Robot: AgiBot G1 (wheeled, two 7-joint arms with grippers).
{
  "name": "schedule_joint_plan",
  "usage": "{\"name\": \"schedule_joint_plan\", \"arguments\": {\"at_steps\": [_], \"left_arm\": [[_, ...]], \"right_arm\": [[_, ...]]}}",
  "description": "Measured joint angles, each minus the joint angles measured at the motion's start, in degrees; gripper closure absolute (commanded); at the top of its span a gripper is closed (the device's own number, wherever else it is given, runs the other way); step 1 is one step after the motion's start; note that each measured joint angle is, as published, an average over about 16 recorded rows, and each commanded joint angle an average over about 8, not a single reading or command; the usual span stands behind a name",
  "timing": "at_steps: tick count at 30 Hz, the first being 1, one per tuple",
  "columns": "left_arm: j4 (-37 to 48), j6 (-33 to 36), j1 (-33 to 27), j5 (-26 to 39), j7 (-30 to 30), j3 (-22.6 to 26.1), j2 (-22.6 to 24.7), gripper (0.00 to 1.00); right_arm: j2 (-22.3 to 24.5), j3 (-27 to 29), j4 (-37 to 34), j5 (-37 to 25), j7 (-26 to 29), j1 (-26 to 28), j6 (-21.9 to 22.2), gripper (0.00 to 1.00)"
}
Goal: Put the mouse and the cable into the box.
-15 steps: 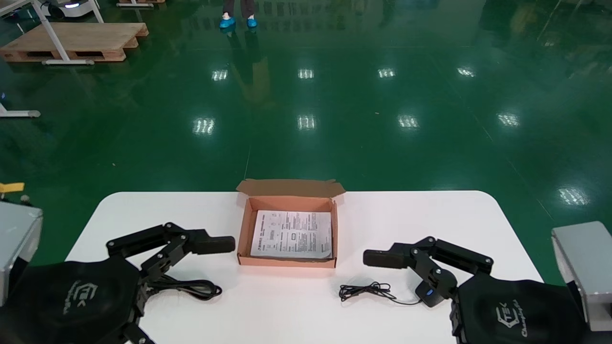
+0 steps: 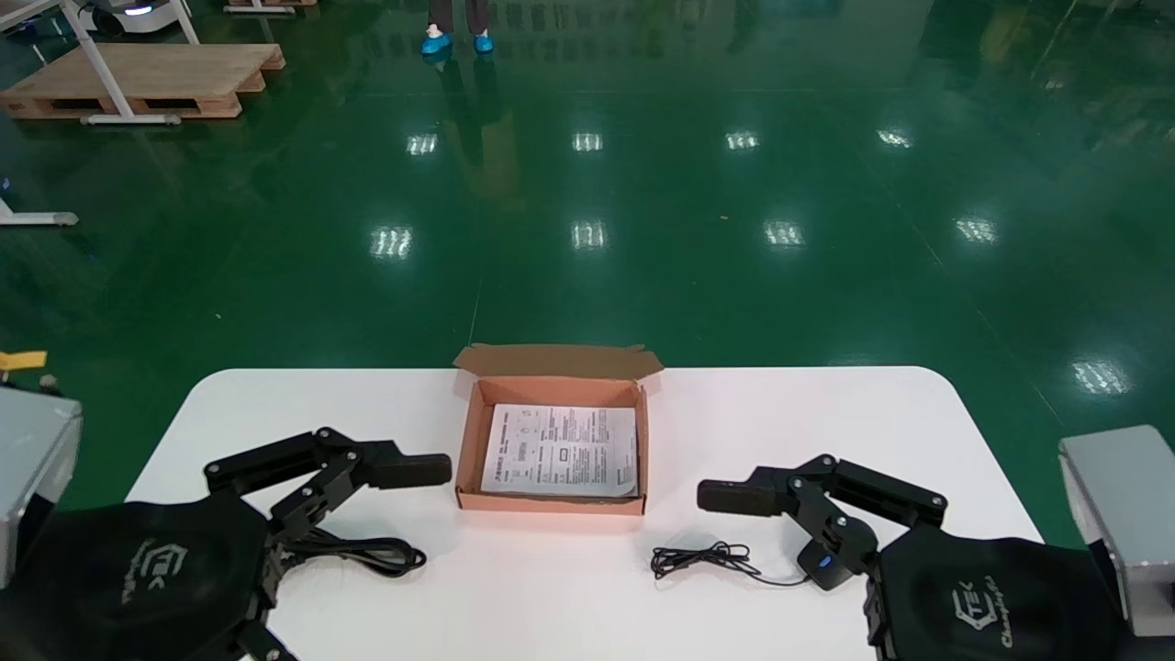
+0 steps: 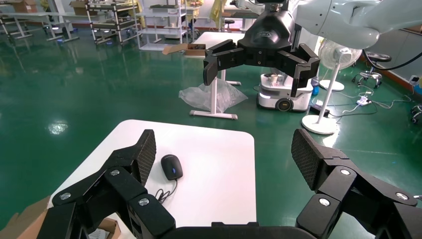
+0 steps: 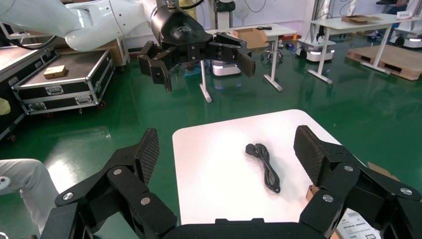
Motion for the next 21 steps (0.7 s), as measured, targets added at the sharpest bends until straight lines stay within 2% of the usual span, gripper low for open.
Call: {"name": "schedule_joint_plan", "arguments": {"at_steps": [14,18,21], "left_arm": [[-0.12,0.13,-0.07,0.34,0.04,0.10,-0.15,0.00],[-0.78,1.12,-1.54,3.76,0.25,1.49,-0.63,0.00],[-1.15,2.14,-3.95,8.80,0.69,3.93,-0.80,0.00]], "right_arm": [[0.02,0.02,0.01,0.06,0.00,-0.01,-0.04,0.00],[-0.19,-0.28,0.20,-1.00,-0.15,0.28,0.51,0.00],[-0.70,-1.18,0.49,-3.42,-0.08,0.96,1.49,0.00]]}}
